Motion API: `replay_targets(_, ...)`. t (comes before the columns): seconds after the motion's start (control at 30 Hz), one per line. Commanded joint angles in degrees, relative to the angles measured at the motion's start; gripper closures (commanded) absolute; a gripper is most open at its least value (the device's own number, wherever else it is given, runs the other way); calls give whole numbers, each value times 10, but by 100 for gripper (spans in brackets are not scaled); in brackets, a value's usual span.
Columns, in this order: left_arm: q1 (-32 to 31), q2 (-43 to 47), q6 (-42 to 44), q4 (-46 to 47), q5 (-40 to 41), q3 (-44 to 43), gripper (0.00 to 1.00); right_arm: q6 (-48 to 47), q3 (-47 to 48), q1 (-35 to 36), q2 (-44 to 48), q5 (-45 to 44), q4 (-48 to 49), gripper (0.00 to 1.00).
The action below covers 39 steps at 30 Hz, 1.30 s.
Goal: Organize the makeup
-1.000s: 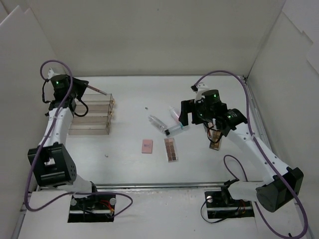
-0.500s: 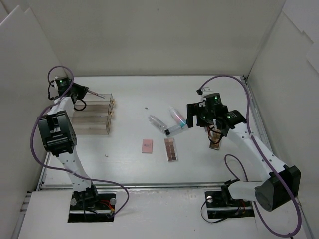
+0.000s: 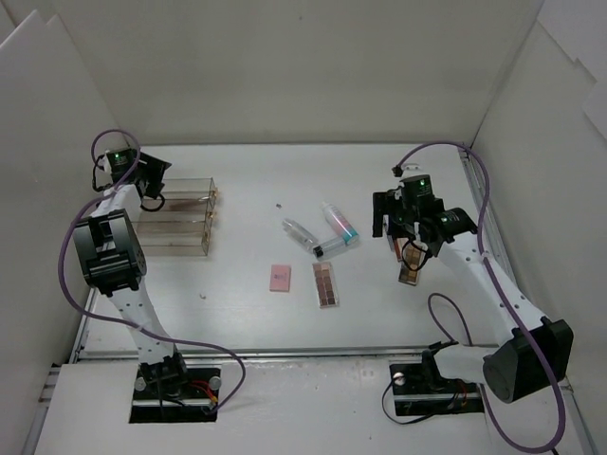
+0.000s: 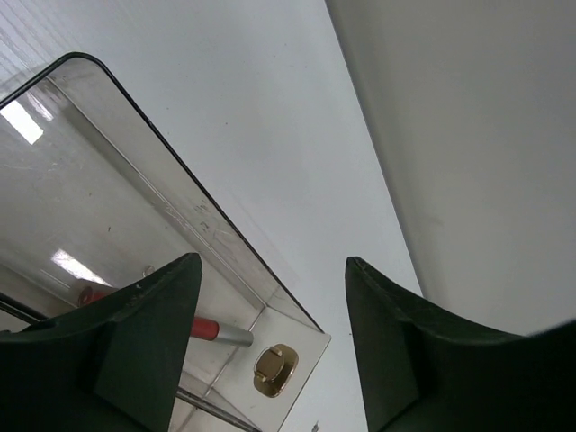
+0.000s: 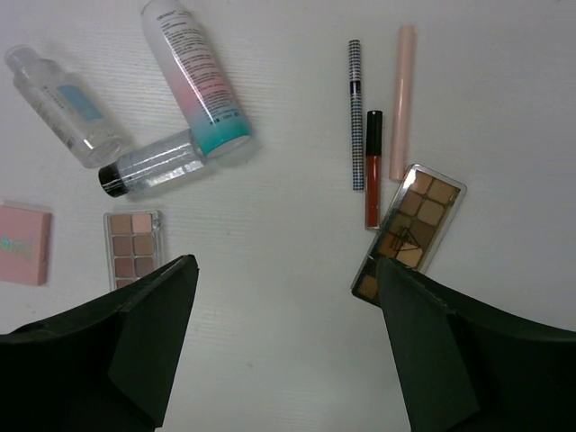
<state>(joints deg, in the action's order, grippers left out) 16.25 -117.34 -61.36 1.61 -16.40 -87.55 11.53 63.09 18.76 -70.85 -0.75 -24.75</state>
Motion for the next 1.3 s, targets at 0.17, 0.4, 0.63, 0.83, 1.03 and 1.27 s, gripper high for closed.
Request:
replay_targets(0.17, -18, 123, 90, -61, 36, -46, 29, -26, 78, -70, -106, -39, 9, 50)
replay_targets(0.4, -157, 167, 287, -195, 86, -111, 21, -53, 156, -97, -254, -1, 9, 68)
replay_targets(0.63, -291, 192, 367, -284, 84, -90, 17, -74, 222, -103, -380, 47, 9, 69)
replay_targets(0.83, -341, 258, 368, -307, 64, -16, 14, -73, 261, -104, -437, 66, 9, 70)
replay_targets(1.03, -367, 313, 365, -314, 52, 42, 13, -69, 275, -106, -482, 51, 8, 70)
replay_targets(1.27, -379, 352, 361, -311, 37, 85, 13, -70, 275, -106, -503, 44, 6, 72)
